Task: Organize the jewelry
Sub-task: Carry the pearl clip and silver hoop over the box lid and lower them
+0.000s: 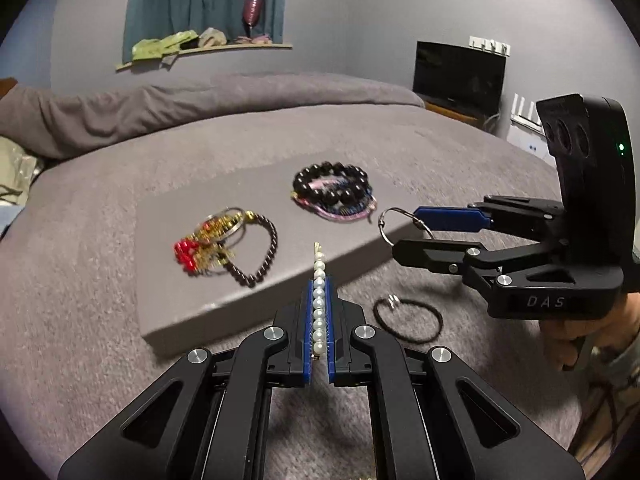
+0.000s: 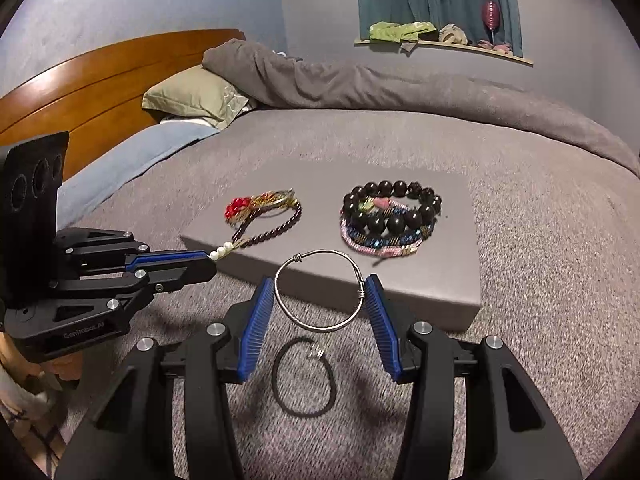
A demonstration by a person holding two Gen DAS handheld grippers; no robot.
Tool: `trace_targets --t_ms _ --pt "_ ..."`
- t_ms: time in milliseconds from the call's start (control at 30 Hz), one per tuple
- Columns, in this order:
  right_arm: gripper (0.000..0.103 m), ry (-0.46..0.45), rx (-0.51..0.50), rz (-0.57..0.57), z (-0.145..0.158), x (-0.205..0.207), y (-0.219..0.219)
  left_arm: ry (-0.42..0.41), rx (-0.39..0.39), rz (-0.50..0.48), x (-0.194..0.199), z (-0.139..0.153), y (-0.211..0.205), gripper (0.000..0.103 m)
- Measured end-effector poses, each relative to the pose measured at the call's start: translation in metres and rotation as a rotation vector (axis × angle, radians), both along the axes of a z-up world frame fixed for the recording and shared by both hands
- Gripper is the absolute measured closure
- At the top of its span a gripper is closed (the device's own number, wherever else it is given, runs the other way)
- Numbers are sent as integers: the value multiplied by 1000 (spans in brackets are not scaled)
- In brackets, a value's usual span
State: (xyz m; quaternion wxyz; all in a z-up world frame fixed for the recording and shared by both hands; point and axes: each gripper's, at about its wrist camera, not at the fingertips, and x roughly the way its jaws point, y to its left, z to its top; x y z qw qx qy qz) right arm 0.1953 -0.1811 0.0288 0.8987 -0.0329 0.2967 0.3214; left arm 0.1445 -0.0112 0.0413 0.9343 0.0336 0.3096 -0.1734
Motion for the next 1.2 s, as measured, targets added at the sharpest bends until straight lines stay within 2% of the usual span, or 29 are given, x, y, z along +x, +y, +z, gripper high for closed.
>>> trace_targets --t_ms 533,1200 --pt "56 -10 30 -77 11 56 -4 -41 7 43 47 12 -6 97" --pt "55 -36 -49 -119 -1 90 17 20 5 80 89 -12 -7 97"
